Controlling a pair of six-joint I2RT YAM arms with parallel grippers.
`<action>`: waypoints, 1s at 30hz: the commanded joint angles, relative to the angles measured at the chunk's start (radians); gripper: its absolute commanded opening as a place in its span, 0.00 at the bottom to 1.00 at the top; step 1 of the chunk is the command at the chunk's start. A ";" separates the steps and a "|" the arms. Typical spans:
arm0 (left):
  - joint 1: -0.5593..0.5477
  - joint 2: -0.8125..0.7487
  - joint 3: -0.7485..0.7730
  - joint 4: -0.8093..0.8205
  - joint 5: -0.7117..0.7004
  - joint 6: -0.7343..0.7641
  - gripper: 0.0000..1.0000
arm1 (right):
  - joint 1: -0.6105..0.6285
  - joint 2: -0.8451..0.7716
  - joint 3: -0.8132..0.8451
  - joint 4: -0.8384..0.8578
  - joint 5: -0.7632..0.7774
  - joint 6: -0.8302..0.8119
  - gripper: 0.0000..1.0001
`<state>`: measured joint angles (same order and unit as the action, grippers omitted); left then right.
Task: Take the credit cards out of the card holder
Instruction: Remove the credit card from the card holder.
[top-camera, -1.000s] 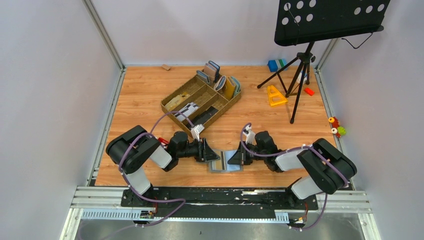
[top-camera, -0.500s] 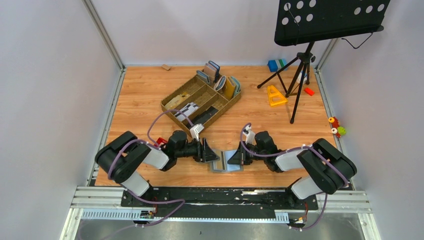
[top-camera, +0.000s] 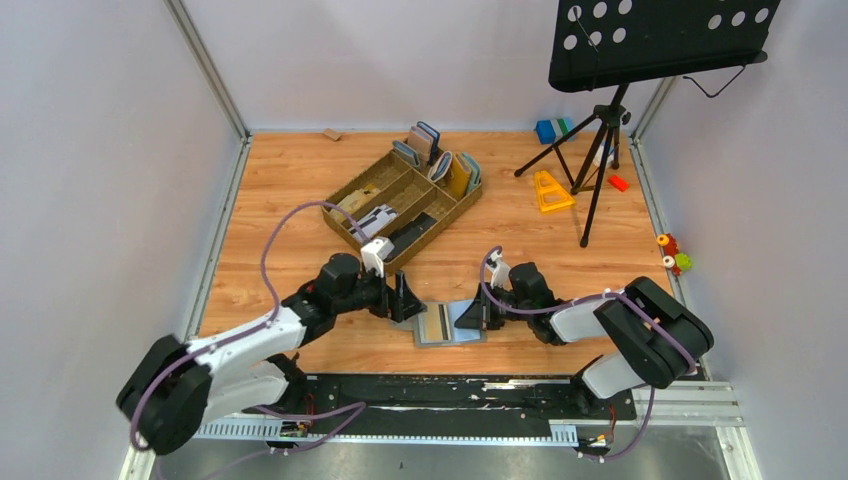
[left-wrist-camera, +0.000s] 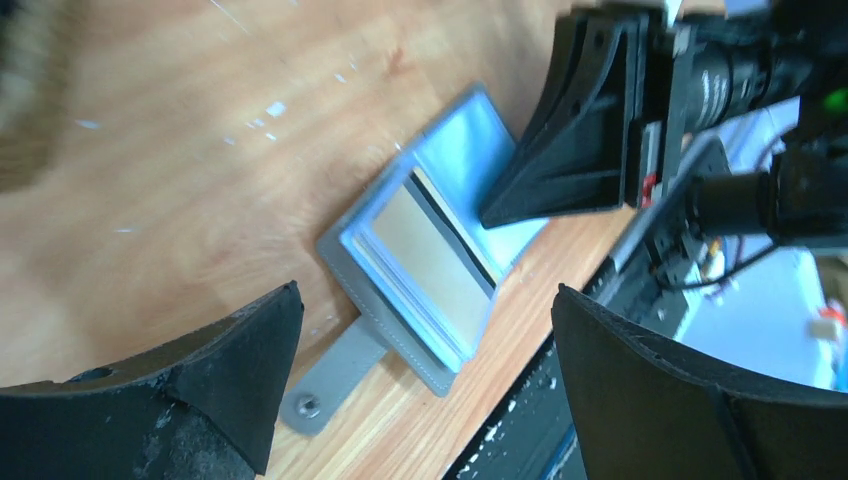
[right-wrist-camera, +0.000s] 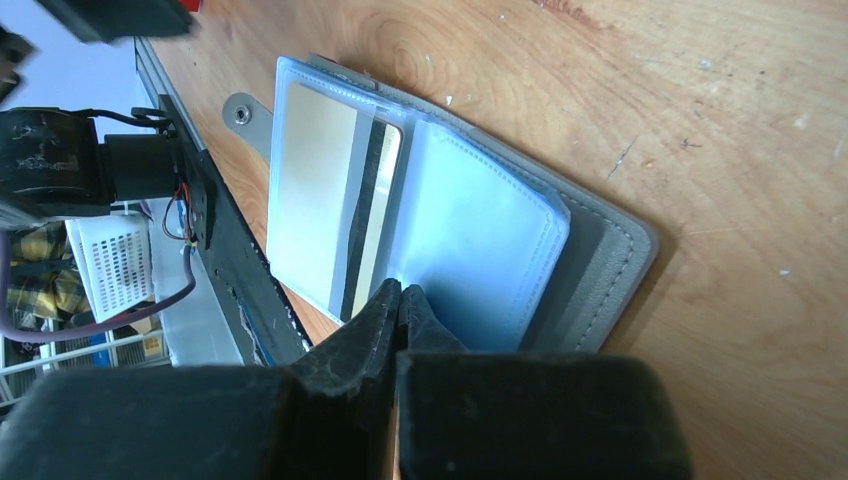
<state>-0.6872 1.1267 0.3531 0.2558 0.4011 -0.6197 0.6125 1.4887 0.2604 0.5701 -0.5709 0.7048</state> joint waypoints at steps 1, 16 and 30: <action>-0.003 -0.218 0.068 -0.359 -0.277 0.100 1.00 | 0.004 0.007 -0.015 -0.033 0.064 -0.041 0.00; 0.026 -0.285 -0.138 -0.201 -0.187 -0.179 0.88 | 0.005 -0.009 -0.007 -0.045 0.059 -0.043 0.00; 0.004 -0.032 -0.095 -0.124 -0.128 -0.267 0.53 | 0.008 -0.010 -0.005 -0.035 0.053 -0.035 0.00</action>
<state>-0.6731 1.0603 0.2352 0.1509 0.2611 -0.8566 0.6151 1.4811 0.2604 0.5629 -0.5571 0.7040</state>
